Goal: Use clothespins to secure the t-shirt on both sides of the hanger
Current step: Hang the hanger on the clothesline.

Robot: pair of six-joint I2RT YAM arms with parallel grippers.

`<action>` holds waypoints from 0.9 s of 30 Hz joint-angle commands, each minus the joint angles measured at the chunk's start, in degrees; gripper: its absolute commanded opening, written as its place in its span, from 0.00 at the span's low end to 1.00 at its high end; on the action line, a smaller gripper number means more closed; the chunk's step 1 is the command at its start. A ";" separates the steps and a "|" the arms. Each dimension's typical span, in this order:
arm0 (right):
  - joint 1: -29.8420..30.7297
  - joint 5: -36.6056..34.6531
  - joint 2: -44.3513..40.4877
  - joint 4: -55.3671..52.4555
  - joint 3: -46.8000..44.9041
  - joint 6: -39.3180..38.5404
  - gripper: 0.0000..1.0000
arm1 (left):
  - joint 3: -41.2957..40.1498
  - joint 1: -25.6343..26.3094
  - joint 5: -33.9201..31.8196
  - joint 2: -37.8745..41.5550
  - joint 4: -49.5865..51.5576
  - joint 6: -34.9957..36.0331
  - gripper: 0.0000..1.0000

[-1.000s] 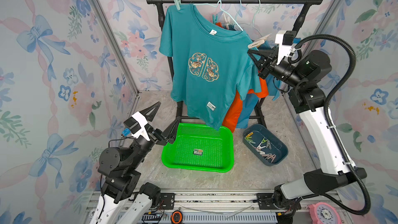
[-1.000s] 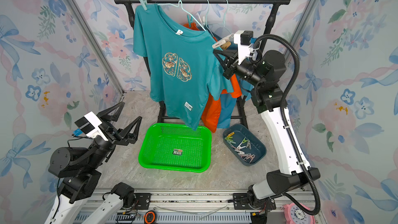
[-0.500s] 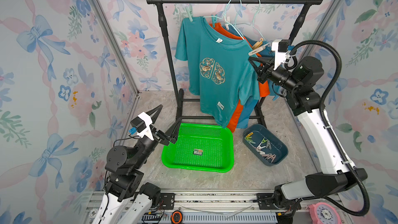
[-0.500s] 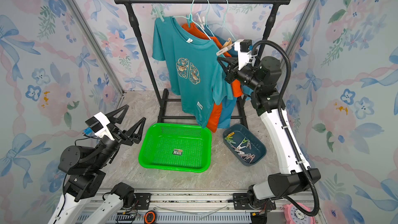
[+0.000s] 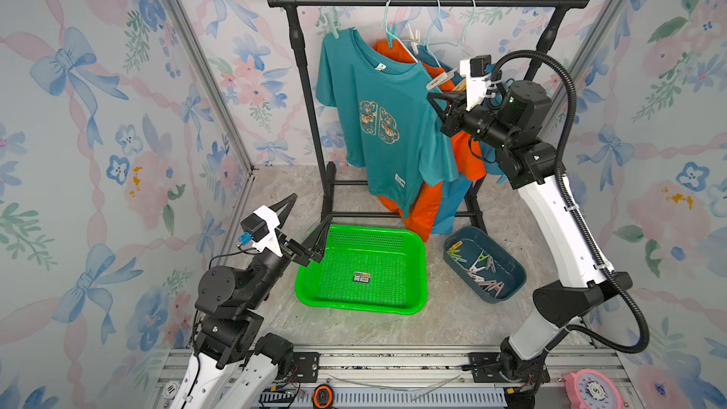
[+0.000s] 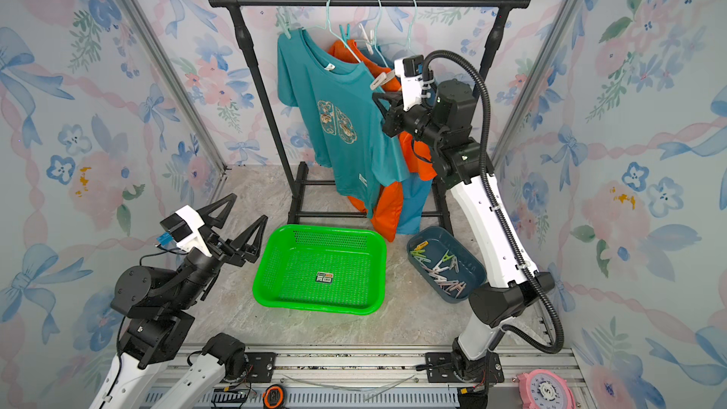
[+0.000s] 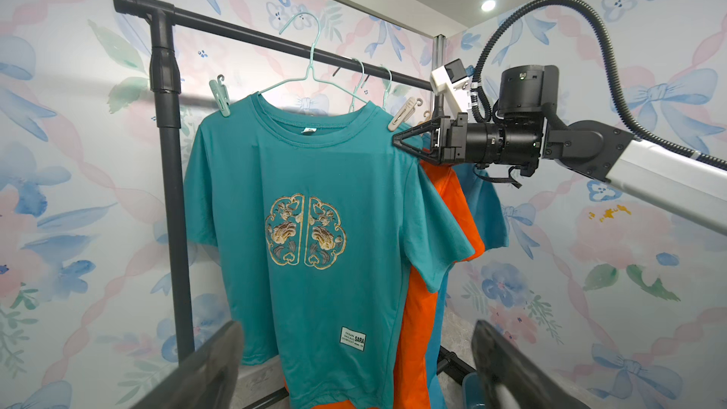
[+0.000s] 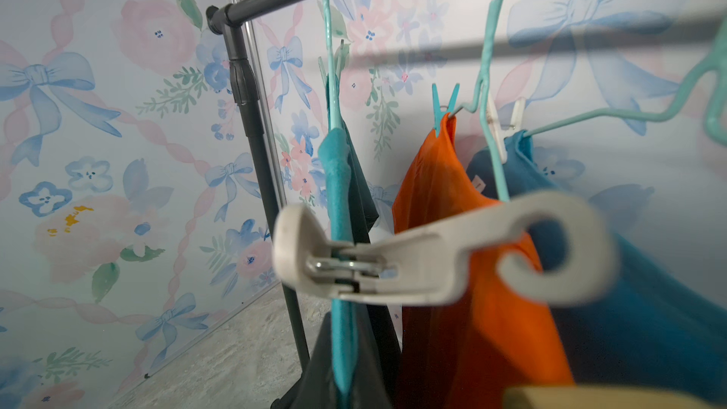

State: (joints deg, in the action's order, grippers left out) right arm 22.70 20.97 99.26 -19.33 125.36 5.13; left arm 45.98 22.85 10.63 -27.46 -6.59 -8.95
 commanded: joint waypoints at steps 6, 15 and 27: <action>0.20 -1.77 1.25 -0.66 -0.38 1.27 0.00 | 0.44 0.18 -1.98 -1.01 3.38 -1.15 0.92; -0.30 2.96 -6.37 8.23 -12.25 3.55 0.91 | 2.26 0.11 -12.85 -5.79 8.32 -3.08 0.93; -4.38 -7.59 -34.40 17.60 -51.04 6.53 0.96 | -3.34 -4.27 -30.18 -14.24 10.16 -6.35 0.97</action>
State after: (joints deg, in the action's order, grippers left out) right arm 20.38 18.98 70.43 -6.35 83.70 9.61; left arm 44.40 20.29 -13.34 -41.21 3.90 -13.34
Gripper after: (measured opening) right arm 0.962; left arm 0.969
